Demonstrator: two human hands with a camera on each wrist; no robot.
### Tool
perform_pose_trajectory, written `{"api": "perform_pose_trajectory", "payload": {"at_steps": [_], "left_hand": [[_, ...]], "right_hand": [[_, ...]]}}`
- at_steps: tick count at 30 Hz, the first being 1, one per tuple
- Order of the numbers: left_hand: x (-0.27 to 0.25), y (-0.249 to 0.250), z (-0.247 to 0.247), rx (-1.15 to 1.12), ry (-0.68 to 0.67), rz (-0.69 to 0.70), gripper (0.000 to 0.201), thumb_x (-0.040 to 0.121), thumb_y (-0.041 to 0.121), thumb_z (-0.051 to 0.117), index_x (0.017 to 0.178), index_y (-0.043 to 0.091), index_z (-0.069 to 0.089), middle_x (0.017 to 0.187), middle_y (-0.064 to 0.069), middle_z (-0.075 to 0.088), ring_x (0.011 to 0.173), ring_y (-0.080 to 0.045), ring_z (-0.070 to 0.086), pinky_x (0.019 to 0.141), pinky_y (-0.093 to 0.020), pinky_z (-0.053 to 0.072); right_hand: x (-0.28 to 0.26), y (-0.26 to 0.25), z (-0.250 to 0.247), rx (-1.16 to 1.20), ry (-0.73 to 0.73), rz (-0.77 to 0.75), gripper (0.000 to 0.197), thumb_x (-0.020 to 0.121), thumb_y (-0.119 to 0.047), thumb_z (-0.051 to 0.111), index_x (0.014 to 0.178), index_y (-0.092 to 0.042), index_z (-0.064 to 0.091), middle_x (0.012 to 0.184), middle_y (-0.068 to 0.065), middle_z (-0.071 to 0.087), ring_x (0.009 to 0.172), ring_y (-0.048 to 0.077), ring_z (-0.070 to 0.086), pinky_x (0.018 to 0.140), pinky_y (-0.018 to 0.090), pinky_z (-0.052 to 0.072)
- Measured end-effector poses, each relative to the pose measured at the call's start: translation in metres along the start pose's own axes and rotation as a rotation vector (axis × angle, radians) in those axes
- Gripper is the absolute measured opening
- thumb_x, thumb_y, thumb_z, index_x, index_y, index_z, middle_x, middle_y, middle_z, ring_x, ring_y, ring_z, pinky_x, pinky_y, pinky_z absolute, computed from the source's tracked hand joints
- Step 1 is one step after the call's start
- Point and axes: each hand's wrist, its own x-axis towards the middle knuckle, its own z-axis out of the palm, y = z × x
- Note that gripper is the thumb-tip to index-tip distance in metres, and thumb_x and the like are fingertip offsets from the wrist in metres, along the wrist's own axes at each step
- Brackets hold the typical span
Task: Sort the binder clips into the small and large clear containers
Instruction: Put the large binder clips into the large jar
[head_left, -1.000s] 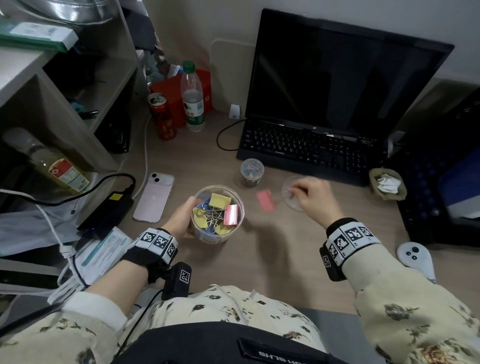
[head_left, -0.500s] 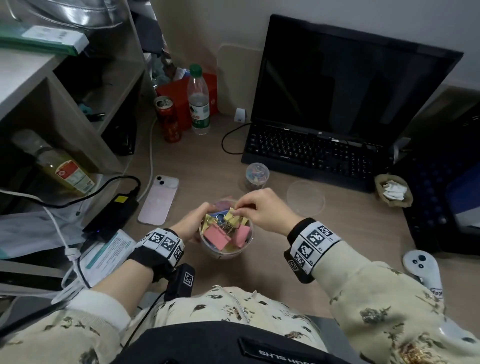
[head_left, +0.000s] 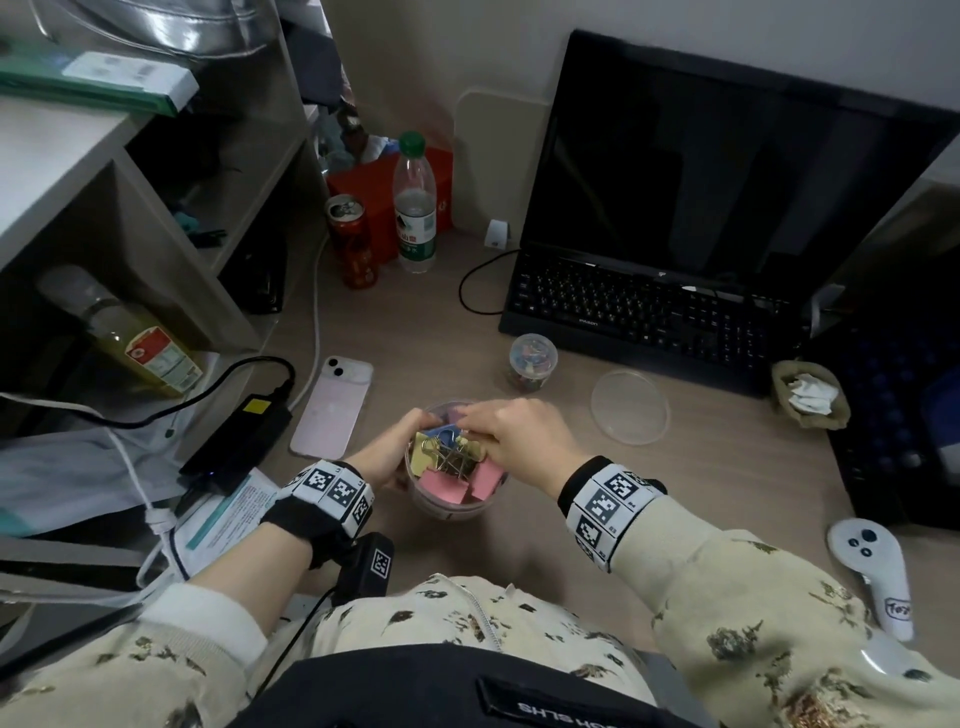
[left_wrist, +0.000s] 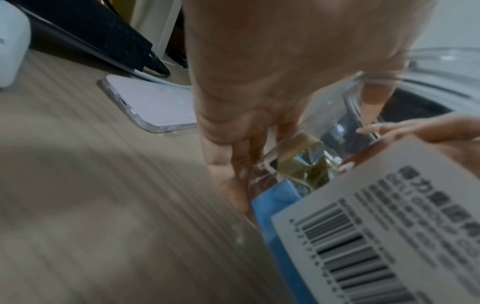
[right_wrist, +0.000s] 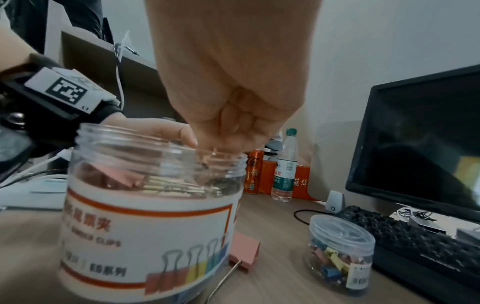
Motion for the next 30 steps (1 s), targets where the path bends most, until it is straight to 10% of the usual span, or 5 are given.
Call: {"api": "perform_pose_trajectory", "payload": {"at_steps": [3,7,13,18,30], "left_hand": [[0.006,0.004,-0.011,-0.022,0.007,0.004,0.042,0.094,0.047,0.033,0.101,0.016,0.062,0.081,-0.009,0.061,0.078,-0.022,0.055,0.068,-0.030,0.040],[0.018,0.003,-0.034,-0.088,0.072,-0.014,0.039,0.085,0.053,0.041,0.089,0.023,0.066,0.077,-0.005,0.066,0.082,-0.026,0.059,0.078,-0.036,0.044],[0.019,0.002,-0.050,-0.108,0.021,-0.053,0.046,0.070,0.055,0.045,0.089,0.019,0.066,0.076,-0.006,0.069,0.078,-0.027,0.063,0.076,-0.036,0.045],[0.020,0.002,-0.054,-0.071,0.030,-0.052,0.040,0.093,0.047,0.035,0.089,0.019,0.063,0.080,-0.006,0.066,0.078,-0.025,0.061,0.073,-0.034,0.044],[0.020,0.009,-0.047,-0.057,-0.013,-0.080,0.061,0.060,0.062,0.047,0.096,0.018,0.067,0.087,-0.006,0.070,0.085,-0.026,0.064,0.090,-0.043,0.046]], "right_hand": [[0.004,0.009,-0.002,0.048,0.289,0.057,0.014,0.090,-0.025,0.063,0.099,-0.023,0.074,0.102,-0.009,0.073,0.087,0.016,0.069,0.062,0.037,0.058],[0.014,0.028,-0.009,0.131,0.407,0.291,0.018,0.094,-0.025,0.054,0.109,-0.026,0.064,0.110,-0.011,0.067,0.094,0.015,0.064,0.071,0.034,0.054],[0.027,0.044,0.024,0.078,-0.201,0.365,0.055,0.088,-0.029,0.056,0.141,-0.028,0.040,0.143,-0.004,0.042,0.123,0.021,0.051,0.092,0.039,0.048],[0.035,0.045,0.055,0.019,-0.400,0.386,0.087,0.077,-0.049,0.070,0.148,-0.029,0.024,0.145,0.003,0.032,0.122,0.029,0.049,0.093,0.039,0.046],[0.031,0.054,0.075,0.056,-0.459,0.471,0.044,0.082,-0.023,0.065,0.123,-0.018,0.050,0.117,0.012,0.044,0.098,0.036,0.060,0.079,0.036,0.048]]}}
